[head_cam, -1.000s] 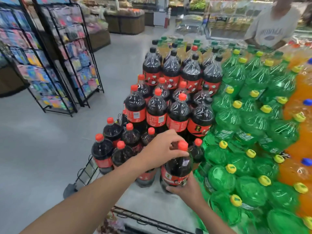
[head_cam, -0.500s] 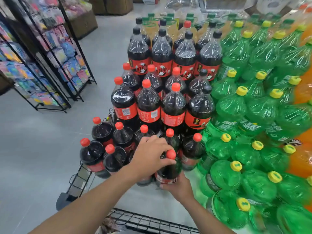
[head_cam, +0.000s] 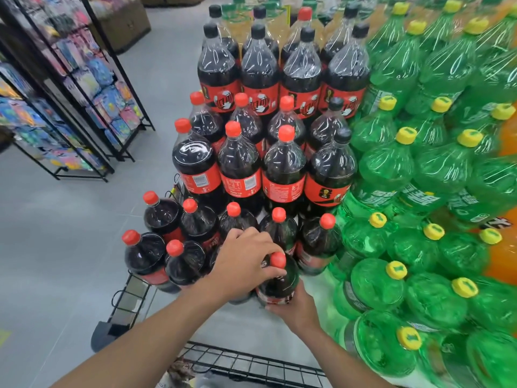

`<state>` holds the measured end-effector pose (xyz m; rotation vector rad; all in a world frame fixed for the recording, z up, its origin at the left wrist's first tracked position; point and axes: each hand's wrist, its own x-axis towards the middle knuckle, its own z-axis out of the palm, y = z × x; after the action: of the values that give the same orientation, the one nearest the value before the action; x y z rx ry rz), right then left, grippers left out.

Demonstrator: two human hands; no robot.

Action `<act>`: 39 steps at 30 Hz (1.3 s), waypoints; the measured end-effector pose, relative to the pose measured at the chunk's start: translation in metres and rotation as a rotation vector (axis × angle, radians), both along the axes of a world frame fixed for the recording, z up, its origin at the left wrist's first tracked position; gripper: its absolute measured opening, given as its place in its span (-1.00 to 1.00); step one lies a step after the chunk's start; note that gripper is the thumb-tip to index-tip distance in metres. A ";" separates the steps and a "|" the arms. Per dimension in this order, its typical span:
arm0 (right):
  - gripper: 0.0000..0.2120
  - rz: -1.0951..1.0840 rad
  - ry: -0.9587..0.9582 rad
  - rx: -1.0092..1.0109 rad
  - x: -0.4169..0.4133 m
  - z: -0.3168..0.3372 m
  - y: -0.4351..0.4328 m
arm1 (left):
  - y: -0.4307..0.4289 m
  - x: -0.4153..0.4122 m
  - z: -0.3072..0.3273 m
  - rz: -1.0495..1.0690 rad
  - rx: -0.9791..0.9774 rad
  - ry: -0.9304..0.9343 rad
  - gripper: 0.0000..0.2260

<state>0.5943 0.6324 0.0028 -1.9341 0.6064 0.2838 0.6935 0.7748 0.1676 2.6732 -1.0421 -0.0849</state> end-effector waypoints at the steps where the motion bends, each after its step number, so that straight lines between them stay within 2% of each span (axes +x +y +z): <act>1: -0.09 -0.001 0.004 -0.002 0.000 0.000 0.000 | 0.000 0.000 -0.001 0.006 -0.001 0.005 -0.66; 12: -0.02 0.002 0.038 0.018 0.000 0.001 0.002 | 0.000 0.002 -0.001 0.004 -0.021 0.064 -0.69; 22: -0.09 0.019 0.068 0.045 0.002 0.009 -0.001 | -0.001 0.001 0.005 -0.004 -0.024 0.101 -0.69; 25: 0.03 0.037 0.078 0.024 0.005 0.019 0.000 | 0.001 0.005 0.006 -0.008 -0.011 0.105 -0.68; 27: 0.06 0.027 0.057 -0.015 0.003 0.023 -0.001 | 0.001 0.005 0.005 -0.014 -0.002 0.103 -0.70; 31: -0.21 0.025 -0.011 -0.114 -0.006 0.047 -0.002 | 0.003 0.003 0.002 -0.035 -0.003 0.058 -0.72; 32: -0.21 0.015 -0.033 -0.151 -0.009 0.052 -0.003 | 0.004 0.001 0.002 -0.037 0.003 0.035 -0.72; 36: 0.00 0.004 -0.076 -0.362 -0.030 0.090 0.003 | 0.005 -0.003 0.003 -0.066 -0.008 -0.018 -0.73; 39: -0.02 0.006 -0.130 -0.508 -0.053 0.125 0.010 | 0.010 -0.005 0.007 -0.124 -0.038 -0.007 -0.57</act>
<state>0.5409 0.6423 0.1279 -2.4181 0.6276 0.0019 0.6888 0.7848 0.1744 2.5751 -1.1991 -0.0793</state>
